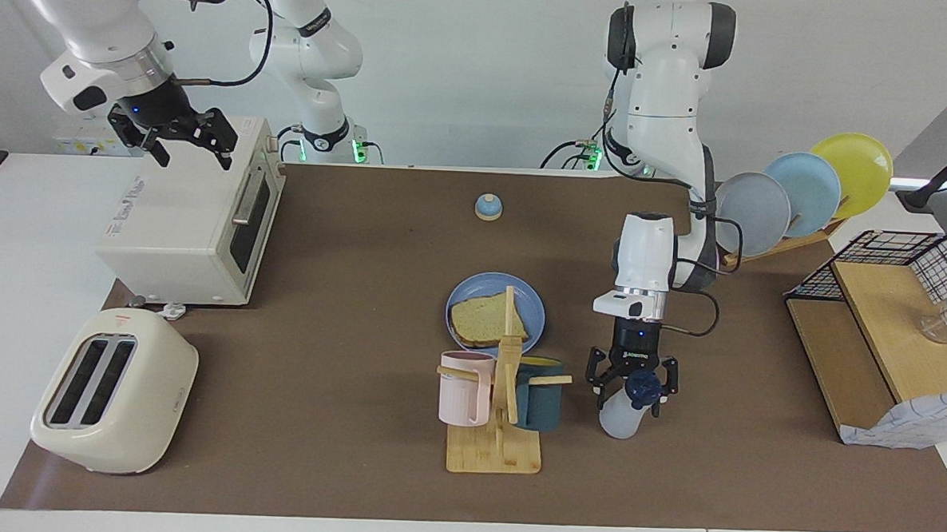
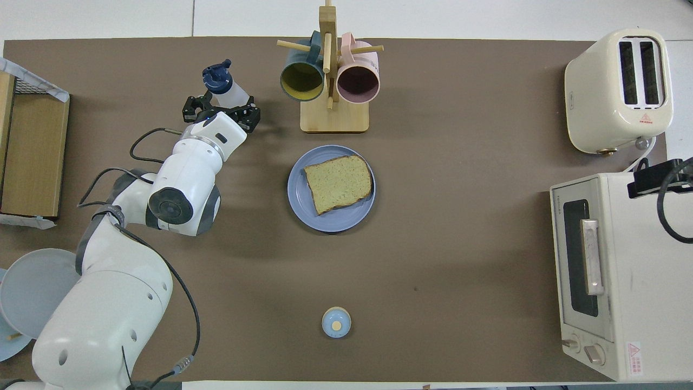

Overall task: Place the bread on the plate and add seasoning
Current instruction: 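Set the bottle upright on the table and open the left gripper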

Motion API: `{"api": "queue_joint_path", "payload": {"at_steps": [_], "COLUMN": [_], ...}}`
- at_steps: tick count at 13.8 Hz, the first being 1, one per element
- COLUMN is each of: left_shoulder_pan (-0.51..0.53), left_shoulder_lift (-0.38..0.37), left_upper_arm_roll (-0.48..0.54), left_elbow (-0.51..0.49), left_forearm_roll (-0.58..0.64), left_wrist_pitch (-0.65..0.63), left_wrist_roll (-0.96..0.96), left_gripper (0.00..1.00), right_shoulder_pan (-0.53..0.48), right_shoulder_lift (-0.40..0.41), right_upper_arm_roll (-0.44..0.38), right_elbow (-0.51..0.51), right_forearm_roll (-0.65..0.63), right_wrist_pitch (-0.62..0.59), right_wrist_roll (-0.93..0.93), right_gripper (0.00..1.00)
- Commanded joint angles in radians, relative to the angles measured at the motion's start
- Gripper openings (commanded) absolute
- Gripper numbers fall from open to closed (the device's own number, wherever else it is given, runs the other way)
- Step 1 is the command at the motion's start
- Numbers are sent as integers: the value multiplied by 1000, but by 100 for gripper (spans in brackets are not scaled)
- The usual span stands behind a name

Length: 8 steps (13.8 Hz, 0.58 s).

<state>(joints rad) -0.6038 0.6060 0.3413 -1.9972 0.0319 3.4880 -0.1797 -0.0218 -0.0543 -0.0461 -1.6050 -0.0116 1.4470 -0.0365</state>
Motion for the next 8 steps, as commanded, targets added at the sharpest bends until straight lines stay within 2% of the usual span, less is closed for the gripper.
{"api": "queue_joint_path", "payload": {"at_steps": [1, 3, 8], "left_shoulder_pan": [10, 9, -7], "left_shoulder_lift": [-2, -24, -188], "left_upper_arm_roll": [1, 1, 1], "left_elbow": [-20, -46, -217], "left_forearm_roll": [19, 19, 19], "left_wrist_pitch": [19, 19, 16], "left_wrist_roll": [-10, -10, -12], "left_gripper": [100, 100, 100], "right_shoulder_pan": [-13, -13, -13], "right_shoulder_lift": [-12, -12, -12], "right_upper_arm_roll": [5, 5, 5], "right_elbow": [-13, -13, -13], "right_forearm_roll": [-1, -1, -1], "right_wrist_pitch": [13, 13, 13], "right_wrist_roll": [-25, -25, -26], "right_gripper": [100, 100, 100]}}
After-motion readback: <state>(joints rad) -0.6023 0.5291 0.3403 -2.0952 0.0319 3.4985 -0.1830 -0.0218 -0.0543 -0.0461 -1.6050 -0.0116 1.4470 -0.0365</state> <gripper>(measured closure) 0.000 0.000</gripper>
